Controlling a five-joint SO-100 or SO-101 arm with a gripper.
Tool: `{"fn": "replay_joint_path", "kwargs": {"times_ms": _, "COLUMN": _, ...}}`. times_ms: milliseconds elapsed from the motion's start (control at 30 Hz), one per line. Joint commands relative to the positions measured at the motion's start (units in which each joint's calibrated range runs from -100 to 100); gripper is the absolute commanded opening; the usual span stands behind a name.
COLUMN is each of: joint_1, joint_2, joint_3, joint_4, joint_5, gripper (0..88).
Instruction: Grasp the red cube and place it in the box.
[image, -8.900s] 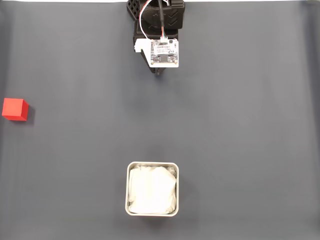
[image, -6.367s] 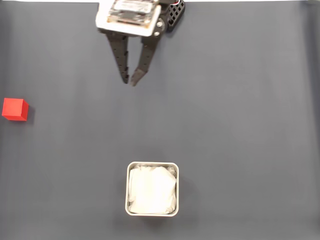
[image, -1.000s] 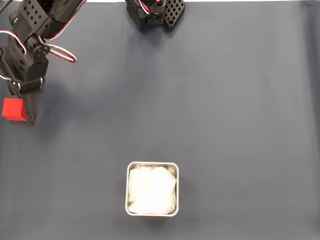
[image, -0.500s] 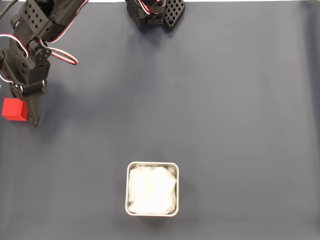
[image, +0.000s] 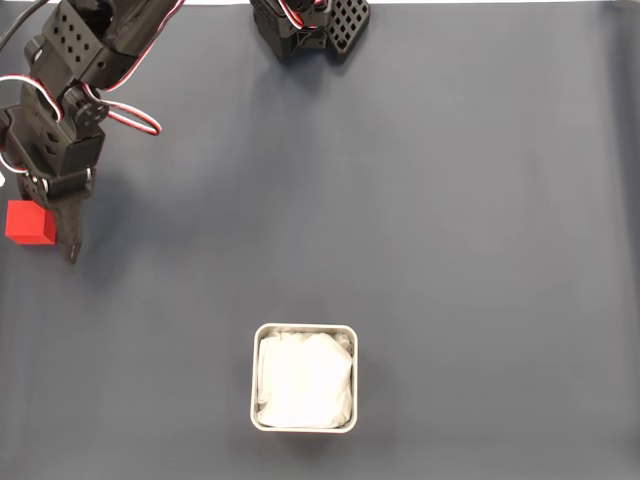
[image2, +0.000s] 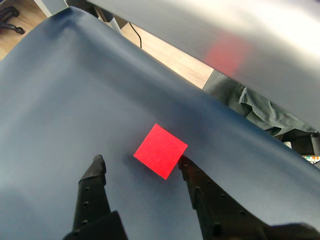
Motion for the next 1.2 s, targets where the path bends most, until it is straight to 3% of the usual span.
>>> {"fn": "replay_joint_path", "kwargs": {"times_ms": 0, "joint_1": -0.9, "joint_2": -0.6, "joint_3": -0.9, "joint_4": -1.4, "joint_5": -0.7, "gripper": 34.4}}
{"fn": "replay_joint_path", "kwargs": {"times_ms": 633, "joint_1": -2.1, "joint_2": 0.5, "joint_3": -0.9, "joint_4": -7.1, "joint_5": -2.4, "gripper": 36.4}}
{"fn": "replay_joint_path", "kwargs": {"times_ms": 1167, "joint_1": -3.6, "joint_2": 0.5, "joint_3": 0.0, "joint_4": -7.9, "joint_5": -1.1, "gripper": 36.0}}
